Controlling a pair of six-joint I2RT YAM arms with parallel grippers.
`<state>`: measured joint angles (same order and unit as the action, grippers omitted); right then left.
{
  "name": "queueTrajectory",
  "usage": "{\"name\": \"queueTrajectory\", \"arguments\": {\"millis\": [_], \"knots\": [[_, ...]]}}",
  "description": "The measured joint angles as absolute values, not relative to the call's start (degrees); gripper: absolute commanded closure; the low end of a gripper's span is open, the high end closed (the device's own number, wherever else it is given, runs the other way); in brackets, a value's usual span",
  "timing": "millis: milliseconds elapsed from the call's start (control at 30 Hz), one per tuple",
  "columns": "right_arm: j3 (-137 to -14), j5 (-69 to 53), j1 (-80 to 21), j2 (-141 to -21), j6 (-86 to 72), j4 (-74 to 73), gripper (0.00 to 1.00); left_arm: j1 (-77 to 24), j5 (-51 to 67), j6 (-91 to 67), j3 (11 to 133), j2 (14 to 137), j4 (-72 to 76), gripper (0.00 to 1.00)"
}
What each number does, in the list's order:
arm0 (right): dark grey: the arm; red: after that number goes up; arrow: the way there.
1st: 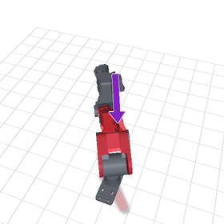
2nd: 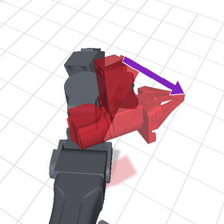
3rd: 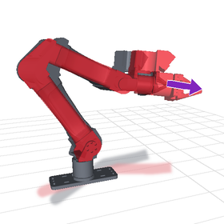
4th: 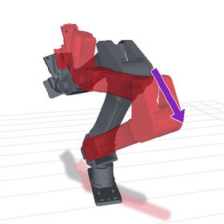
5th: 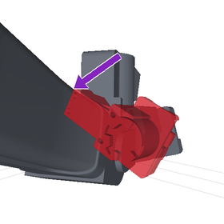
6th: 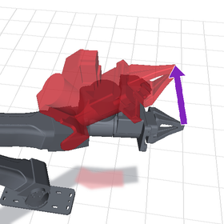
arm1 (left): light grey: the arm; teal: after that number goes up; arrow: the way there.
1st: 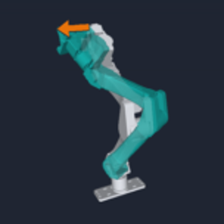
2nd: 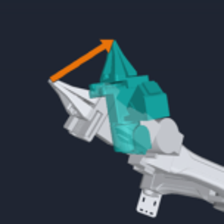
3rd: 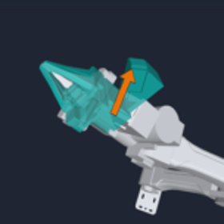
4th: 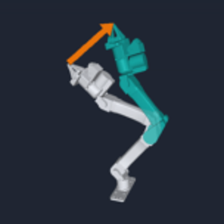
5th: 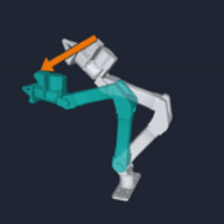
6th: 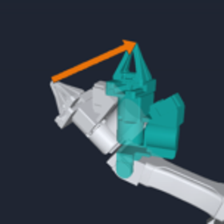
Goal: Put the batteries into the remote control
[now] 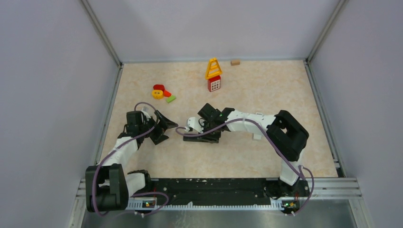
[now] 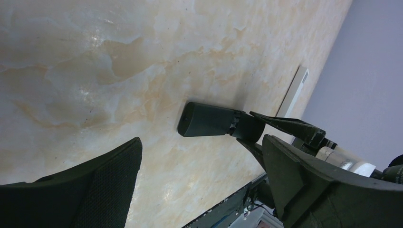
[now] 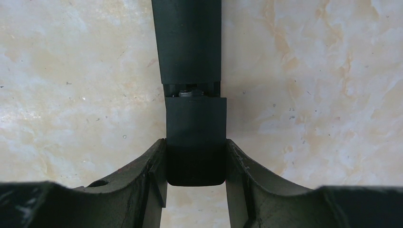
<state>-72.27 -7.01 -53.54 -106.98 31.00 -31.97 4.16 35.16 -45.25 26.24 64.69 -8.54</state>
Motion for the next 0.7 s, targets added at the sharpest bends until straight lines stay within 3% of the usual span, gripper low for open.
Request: {"name": "queueTrajectory", "arguments": {"millis": [700], "knots": [[-70.1,-7.4,-53.6,-105.0,32.7,-30.3,0.73,4.2,35.2,-45.3,26.2,64.7,-8.5,0.01]]}}
